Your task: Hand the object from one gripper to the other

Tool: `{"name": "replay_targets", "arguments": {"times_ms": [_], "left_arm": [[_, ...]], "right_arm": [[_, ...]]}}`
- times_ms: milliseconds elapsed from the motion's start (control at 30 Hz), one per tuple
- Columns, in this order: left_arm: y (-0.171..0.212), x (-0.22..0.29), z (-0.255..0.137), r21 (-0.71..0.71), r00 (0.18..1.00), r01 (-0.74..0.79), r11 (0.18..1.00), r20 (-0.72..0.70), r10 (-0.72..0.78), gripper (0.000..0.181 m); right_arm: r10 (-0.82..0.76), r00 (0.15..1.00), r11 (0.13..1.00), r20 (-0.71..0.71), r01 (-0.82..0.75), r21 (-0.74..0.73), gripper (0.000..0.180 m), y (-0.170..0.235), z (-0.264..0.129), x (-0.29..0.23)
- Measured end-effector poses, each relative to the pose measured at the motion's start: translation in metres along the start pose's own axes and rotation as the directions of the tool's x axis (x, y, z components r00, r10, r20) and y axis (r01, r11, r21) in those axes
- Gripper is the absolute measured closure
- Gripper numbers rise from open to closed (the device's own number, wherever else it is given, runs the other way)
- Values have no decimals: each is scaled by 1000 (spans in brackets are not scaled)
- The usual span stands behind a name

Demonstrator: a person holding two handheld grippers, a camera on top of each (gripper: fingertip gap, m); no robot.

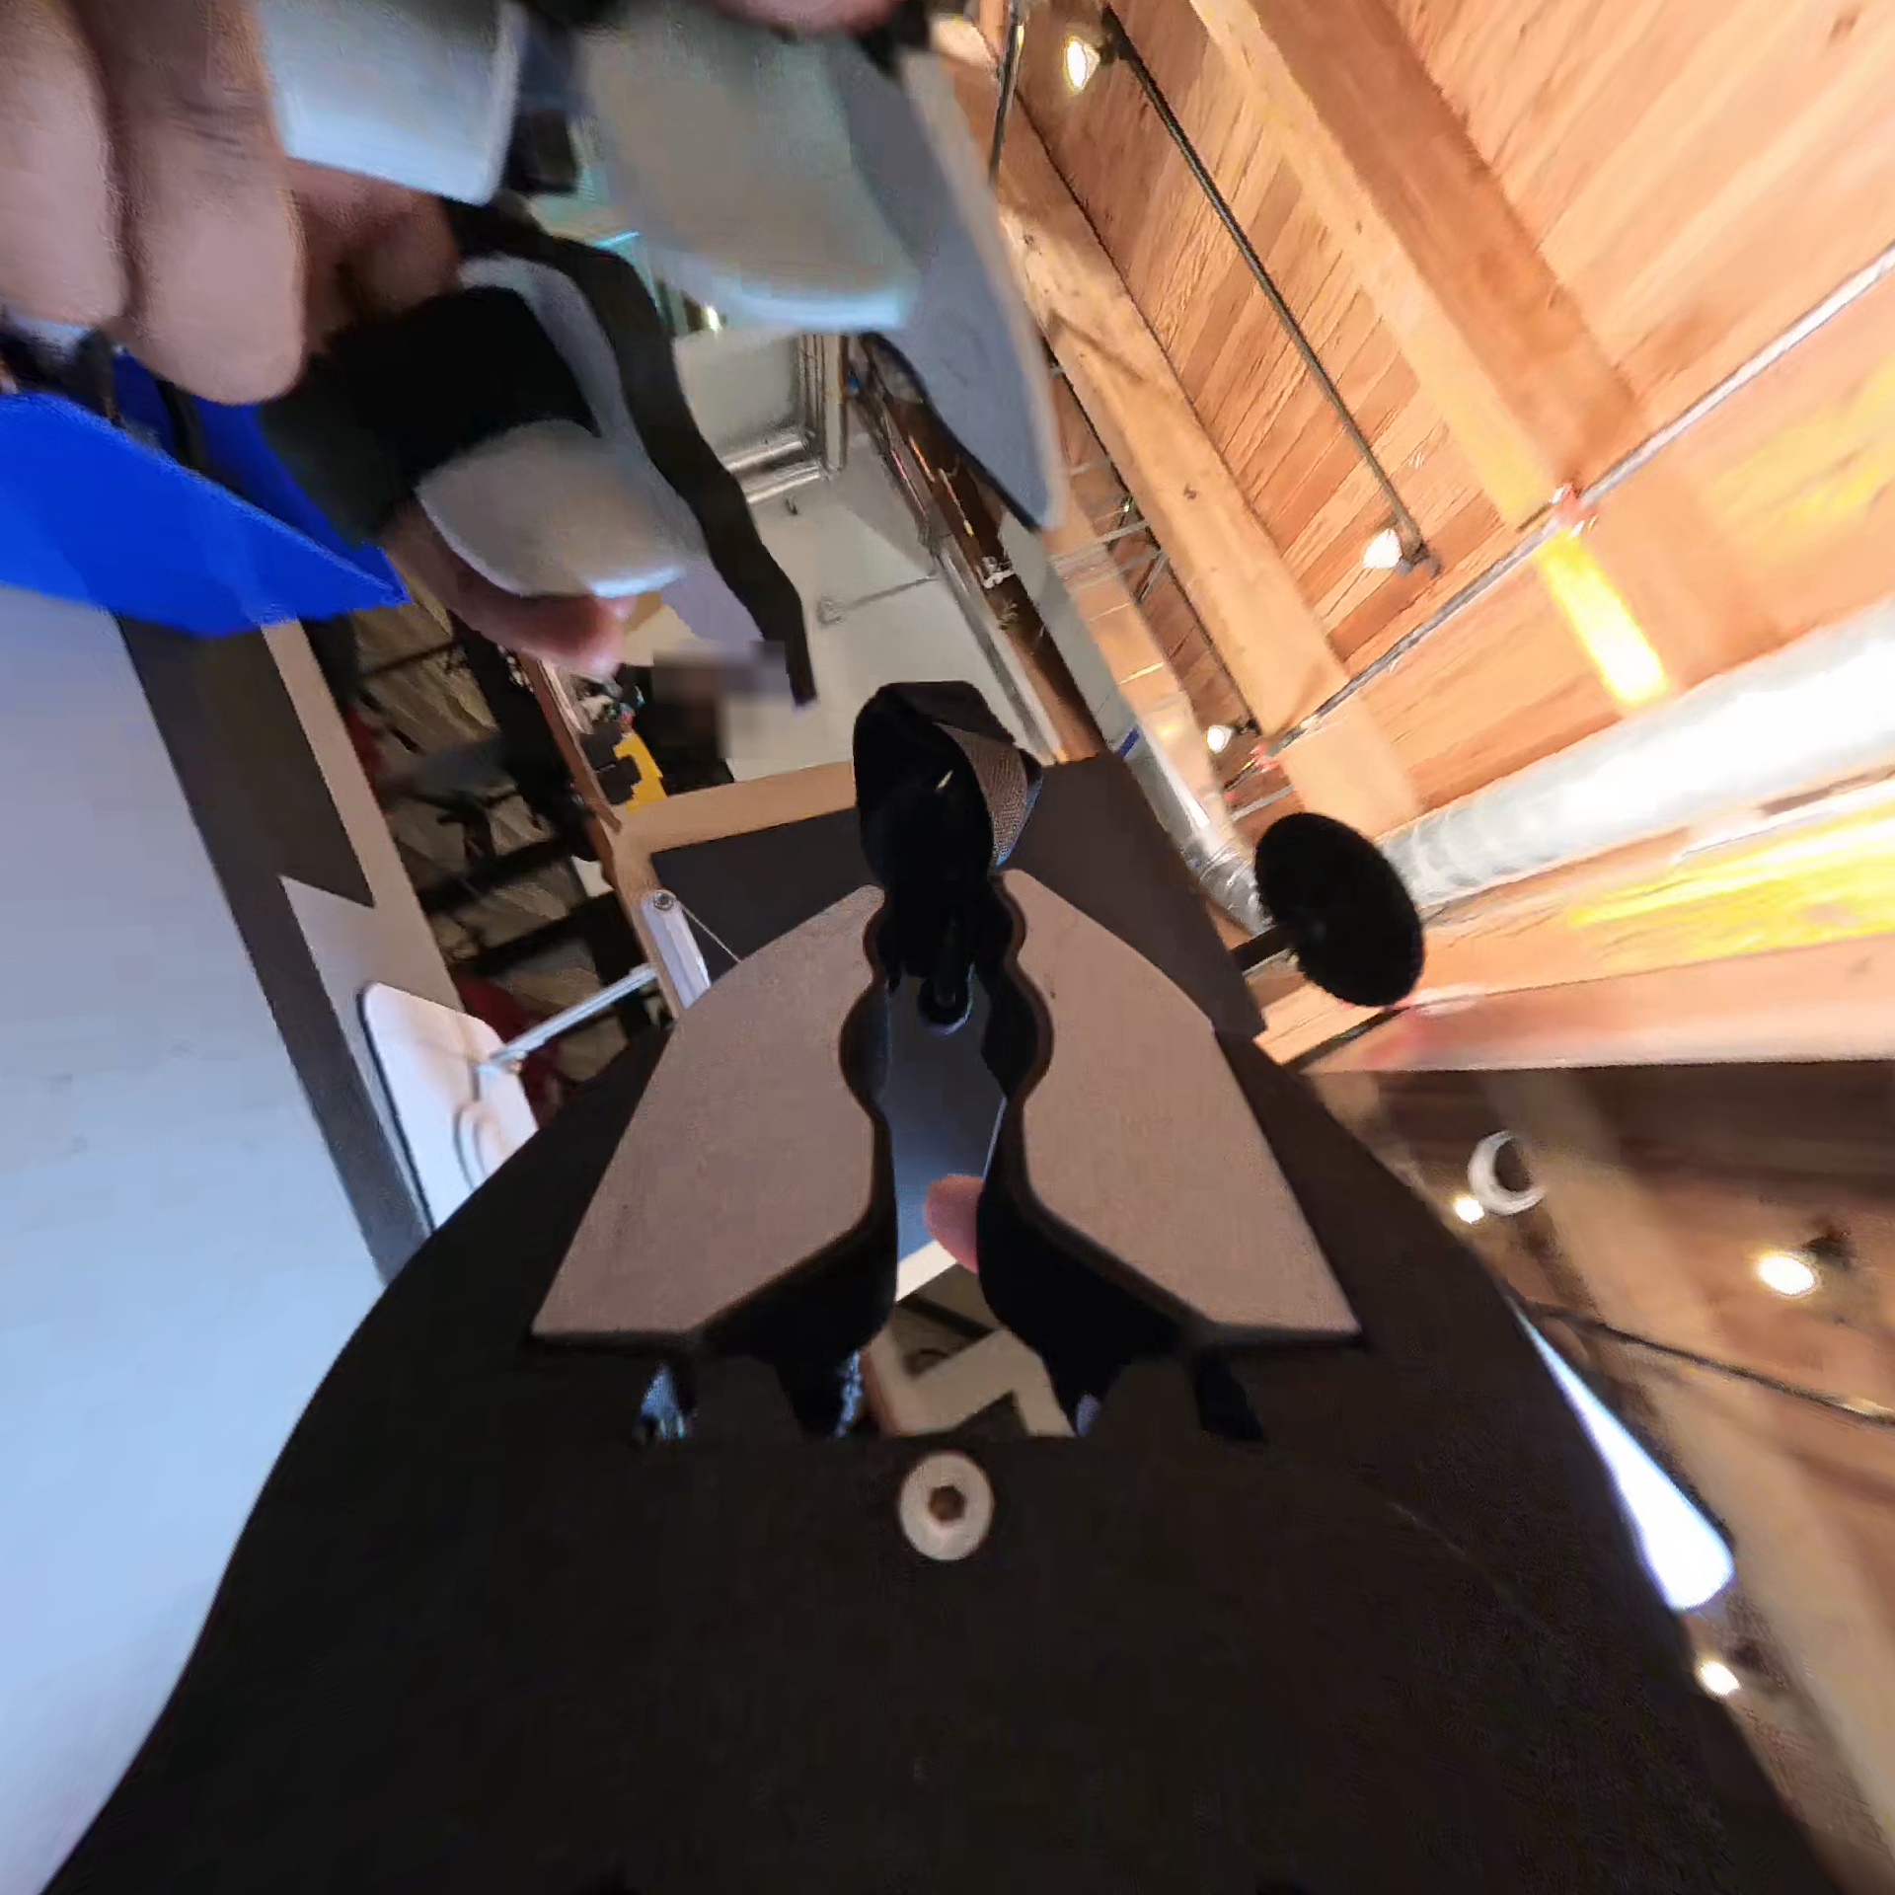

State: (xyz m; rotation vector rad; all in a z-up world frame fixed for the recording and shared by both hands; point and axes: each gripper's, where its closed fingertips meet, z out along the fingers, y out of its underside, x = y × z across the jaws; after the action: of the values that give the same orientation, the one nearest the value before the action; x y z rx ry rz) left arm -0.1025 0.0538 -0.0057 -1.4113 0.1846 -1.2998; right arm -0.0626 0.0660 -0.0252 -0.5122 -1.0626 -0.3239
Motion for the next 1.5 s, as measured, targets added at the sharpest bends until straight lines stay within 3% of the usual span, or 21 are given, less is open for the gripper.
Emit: {"name": "replay_targets", "arguments": {"times_ms": [167, 367, 433, 500, 600, 667, 767, 900, 967, 1000, 1067, 1200, 1300, 1400, 1500], "left_arm": [[21, -18, 7, -45, 992, 121, 992, 43, -119, 118], [29, -38, 3, -94, 992, 99, 991, 89, -91, 148], [30, -38, 3, -109, 997, 45, 993, 67, -37, 159], [23, -36, 0, -91, 998, -48, 995, 41, 52, 163], [2, -29, -13, -37, 984, -179, 983, -27, 178, 165], [-3, -19, -21, -50, 943, -327, 944, -86, 322, 166], [3, 4, -31, -62, 857, -490, 870, -221, 466, 165], [25, 35, -36, -49, 777, -534, 844, -421, 468, 165], [38, 43, -34, -72, 758, -536, 841, -480, 442, 165], [45, 43, -32, -92, 752, -551, 829, -486, 445, 165], [52, 43, -28, -110, 752, -558, 823, -486, 445, 165], [42, 28, -20, -103, 800, -534, 839, -381, 462, 162], [33, 11, -12, -139, 861, -486, 863, -247, 445, 144], [25, 4, -7, -137, 909, -406, 903, -162, 384, 132], [28, 5, 1, -134, 915, -400, 907, -112, 387, 124]], "right_arm": [[-144, 990, 990, -4, 144, 10, 166, -11, 3, -29], [-191, 980, 981, 55, 192, -20, 165, -7, 7, -50], [-142, 986, 988, 86, 146, -40, 160, -5, 8, -55], [-49, 990, 998, 135, 54, -33, 142, -9, 8, -58], [249, 928, 968, 278, -237, -79, 114, -15, 9, -57], [490, 787, 867, 376, -485, -115, 112, -23, 7, -50], [737, 467, 615, 489, -763, -197, 115, -37, 0, -35], [810, 64, 313, 583, -888, -337, 114, -55, -9, -34], [764, -82, 238, 640, -886, -398, 117, -70, -17, -41], [752, -108, 235, 650, -878, -417, 121, -75, -19, -46], [746, -70, 277, 662, -871, -405, 152, -81, -20, -52], [792, 157, 417, 590, -845, -335, 162, -66, -9, -51], [774, 443, 589, 452, -766, -258, 163, -39, 3, -42], [604, 762, 797, 233, -569, -202, 163, -7, 11, -23], [404, 910, 903, 95, -381, -197, 163, 2, 12, -15]]}}
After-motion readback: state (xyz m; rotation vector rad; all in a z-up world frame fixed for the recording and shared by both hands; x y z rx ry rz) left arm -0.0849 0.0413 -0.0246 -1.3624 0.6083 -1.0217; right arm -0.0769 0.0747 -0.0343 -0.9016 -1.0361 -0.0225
